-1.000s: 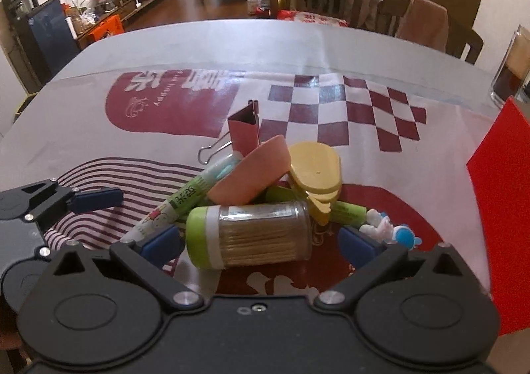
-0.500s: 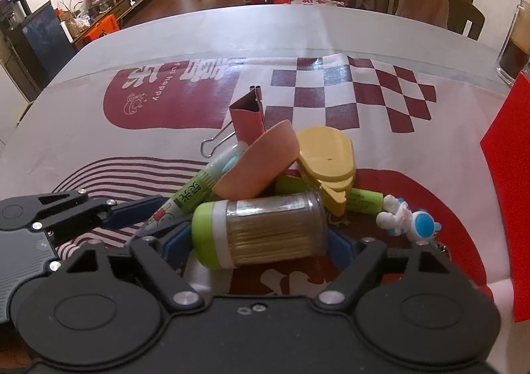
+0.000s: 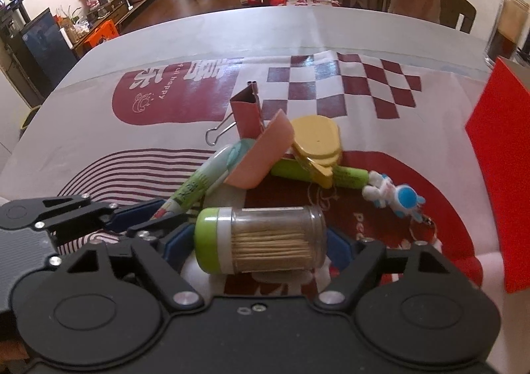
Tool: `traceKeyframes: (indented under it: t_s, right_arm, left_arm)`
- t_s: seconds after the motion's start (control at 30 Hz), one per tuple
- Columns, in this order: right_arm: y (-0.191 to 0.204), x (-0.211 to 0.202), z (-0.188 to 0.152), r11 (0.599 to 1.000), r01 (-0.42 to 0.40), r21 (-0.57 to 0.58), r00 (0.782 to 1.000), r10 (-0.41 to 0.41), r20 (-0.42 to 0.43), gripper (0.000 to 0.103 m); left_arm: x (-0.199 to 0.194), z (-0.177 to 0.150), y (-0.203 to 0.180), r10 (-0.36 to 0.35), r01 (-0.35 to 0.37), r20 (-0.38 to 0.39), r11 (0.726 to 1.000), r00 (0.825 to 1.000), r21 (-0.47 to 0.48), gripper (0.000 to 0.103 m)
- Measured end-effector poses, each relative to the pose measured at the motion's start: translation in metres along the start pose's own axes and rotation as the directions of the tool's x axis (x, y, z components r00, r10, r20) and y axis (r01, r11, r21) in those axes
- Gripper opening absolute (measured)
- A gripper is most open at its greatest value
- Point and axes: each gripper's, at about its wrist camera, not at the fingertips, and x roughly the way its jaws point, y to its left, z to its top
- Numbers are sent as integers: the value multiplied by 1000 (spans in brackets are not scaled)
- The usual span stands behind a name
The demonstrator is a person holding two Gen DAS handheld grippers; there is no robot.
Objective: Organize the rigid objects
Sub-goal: 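Lift and carry the glue stick with left gripper while right gripper carries the toothpick jar to the box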
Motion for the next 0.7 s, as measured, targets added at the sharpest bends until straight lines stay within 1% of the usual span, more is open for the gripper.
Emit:
traceKeyframes:
  t_s: [0.1,0.27,0.37,0.7]
  right_arm:
    - [-5,-10,-3,1000,-13,28,1000,13,4,82]
    - [-9,-31,-8,999,-23,32,999,22,23,82]
    - [-11,-44,-11,999,-30,24,999,29,34,82]
    - [-20,-86,-11,999,-13,-29,995,16,97,82]
  left_arm:
    - [-12,-4,2,-8,8,6,1000,1000,-24,16]
    - [-30,-8,1,-17,18,19,998,1000,-52,16]
    - [-37,-9,-2,-10,11,6,998,1000,-56,16]
    - [-66,-4,-17,-27,30,47,997,999,-65,16]
